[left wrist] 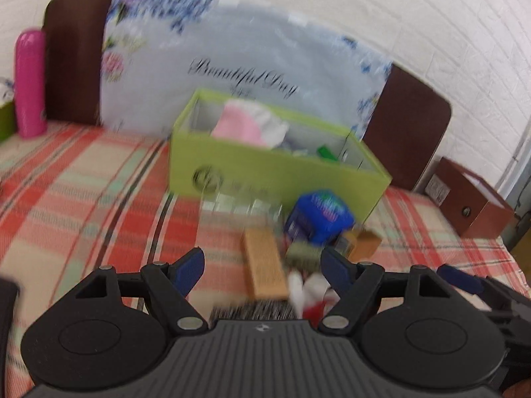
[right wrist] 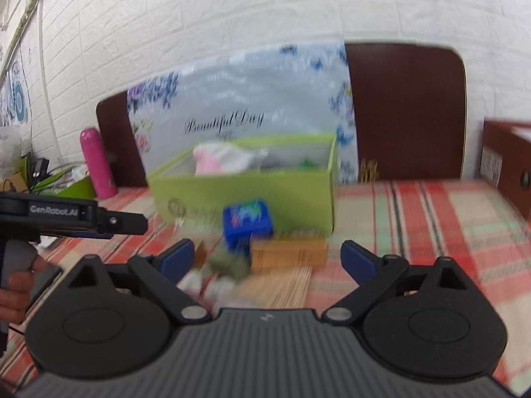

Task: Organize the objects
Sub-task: 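Return both tools to the table and grasp the red tape roll with right tool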

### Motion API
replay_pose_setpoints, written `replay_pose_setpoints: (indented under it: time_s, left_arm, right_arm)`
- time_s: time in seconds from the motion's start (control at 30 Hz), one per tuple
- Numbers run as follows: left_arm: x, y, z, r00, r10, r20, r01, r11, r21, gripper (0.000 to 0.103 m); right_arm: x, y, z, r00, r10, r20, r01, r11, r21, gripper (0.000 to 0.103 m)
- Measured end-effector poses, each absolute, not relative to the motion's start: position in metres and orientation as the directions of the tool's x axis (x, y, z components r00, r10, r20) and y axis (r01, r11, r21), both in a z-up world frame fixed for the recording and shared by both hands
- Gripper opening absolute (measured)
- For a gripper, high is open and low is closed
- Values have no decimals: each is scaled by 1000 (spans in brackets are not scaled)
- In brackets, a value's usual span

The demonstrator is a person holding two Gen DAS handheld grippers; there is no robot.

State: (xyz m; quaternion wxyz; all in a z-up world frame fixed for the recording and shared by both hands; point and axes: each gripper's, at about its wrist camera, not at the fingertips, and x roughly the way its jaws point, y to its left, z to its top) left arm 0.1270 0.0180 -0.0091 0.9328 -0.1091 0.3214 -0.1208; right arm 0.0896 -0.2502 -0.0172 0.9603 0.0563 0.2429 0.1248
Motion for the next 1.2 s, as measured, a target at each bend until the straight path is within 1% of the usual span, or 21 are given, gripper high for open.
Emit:
replay_pose_setpoints:
  time_s: [0.07,0.1,0.17,0.2,0.23,0.27,0.4,0.43,0.47,0.5,0.53,0.57,0.67,0.83,0.93,1.0,1.03,1.07,1.1,1.13,1.2]
  left_arm:
    - [119,23,-20,749,-285,-598,122,946,-299,80]
    - [116,25,-24,742,-285,-606,113,945,-307,80]
    - [111,29,-28,736,-282,-615,107,946,-306,80]
    - [108,31,-28,737,-279,-616,106,947,-303,80]
    - [105,32,-29,738,-277,-615,105,948,-301,80]
    - [103,34,-28,740,-277,-613,104,947,-302,80]
    - [99,38,-28,744,-277,-608,95,945,-313,80]
    - [99,38,-28,745,-278,-607,96,944,-315,80]
    - [99,38,-27,745,-282,-605,99,943,-317,80]
    - [100,38,-26,745,-288,-602,105,941,-321,80]
    - [103,37,-25,744,-294,-599,112,940,-323,80]
    - [106,36,-23,745,-302,-595,123,938,-324,80]
    - [120,28,-20,749,-319,-581,157,937,-311,80]
    - [160,16,-26,706,-361,-610,191,926,-326,80]
    - [183,8,-31,676,-370,-637,200,925,-324,77]
    - [198,2,-36,649,-360,-671,210,932,-297,69]
    - [204,0,-39,634,-357,-685,216,933,-287,64]
    - [209,-1,-42,620,-358,-698,221,934,-282,53]
    - [214,0,-45,602,-360,-713,225,933,-281,45]
    - [217,3,-48,588,-378,-715,230,926,-300,40]
    - [215,11,-45,586,-386,-712,226,922,-314,36]
  right_arm:
    - [79,-240,-33,823,285,-492,-230,958,171,79]
    - [75,-234,-39,813,289,-505,-237,957,166,75]
    - [70,-222,-48,791,312,-527,-271,950,155,59]
    - [69,-216,-51,782,323,-533,-290,946,148,55]
    - [68,-209,-53,777,332,-535,-306,942,140,48]
    - [69,-204,-53,774,339,-535,-319,938,134,46]
    - [78,-187,-55,765,364,-531,-351,927,129,46]
    - [80,-183,-56,765,367,-529,-360,925,122,43]
    - [81,-180,-57,763,370,-530,-369,923,112,38]
    - [82,-177,-58,761,371,-533,-378,920,101,36]
    - [83,-174,-60,757,373,-537,-387,917,91,30]
    - [84,-171,-62,751,376,-544,-398,914,83,18]
    - [81,-171,-62,741,388,-548,-415,906,80,10]
    - [61,-190,-42,782,361,-508,-396,917,42,10]
    - [46,-206,-34,804,317,-504,-372,928,-11,10]
    - [38,-217,-34,809,268,-523,-344,938,-51,10]
    - [34,-221,-37,806,247,-538,-333,941,-67,10]
    - [33,-225,-40,801,227,-553,-320,944,-75,10]
    - [32,-229,-44,796,209,-567,-301,951,-72,11]
    - [32,-232,-48,788,194,-584,-280,958,-59,11]
    - [34,-240,-53,777,178,-605,-230,973,-10,13]
